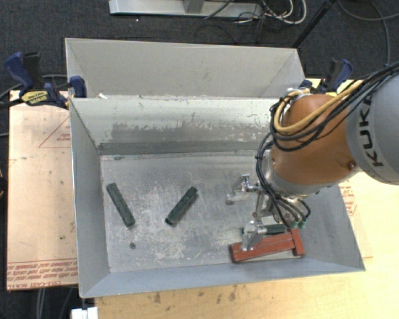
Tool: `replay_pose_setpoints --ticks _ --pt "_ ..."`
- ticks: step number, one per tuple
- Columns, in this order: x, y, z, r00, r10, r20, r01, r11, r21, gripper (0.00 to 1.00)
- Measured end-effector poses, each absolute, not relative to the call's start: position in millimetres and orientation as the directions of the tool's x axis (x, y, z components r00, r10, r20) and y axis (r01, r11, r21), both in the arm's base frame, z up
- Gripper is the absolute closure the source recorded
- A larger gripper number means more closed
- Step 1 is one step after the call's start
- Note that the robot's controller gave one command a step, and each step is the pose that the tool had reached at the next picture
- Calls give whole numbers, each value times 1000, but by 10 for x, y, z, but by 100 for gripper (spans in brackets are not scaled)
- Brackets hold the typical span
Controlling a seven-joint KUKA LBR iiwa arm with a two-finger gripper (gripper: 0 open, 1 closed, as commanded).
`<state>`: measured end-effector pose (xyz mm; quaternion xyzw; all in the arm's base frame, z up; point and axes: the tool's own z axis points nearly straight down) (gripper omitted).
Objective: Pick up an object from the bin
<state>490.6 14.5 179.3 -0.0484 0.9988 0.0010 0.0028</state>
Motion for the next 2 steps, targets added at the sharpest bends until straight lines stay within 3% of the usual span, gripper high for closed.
replay_pose_setpoints --ticks 1,2 --pt "4959 176 2081 -989 -150 8 -150 989 1 0" --pt "5009 82 1991 -968 -250 -17 -250 968 -3 0"
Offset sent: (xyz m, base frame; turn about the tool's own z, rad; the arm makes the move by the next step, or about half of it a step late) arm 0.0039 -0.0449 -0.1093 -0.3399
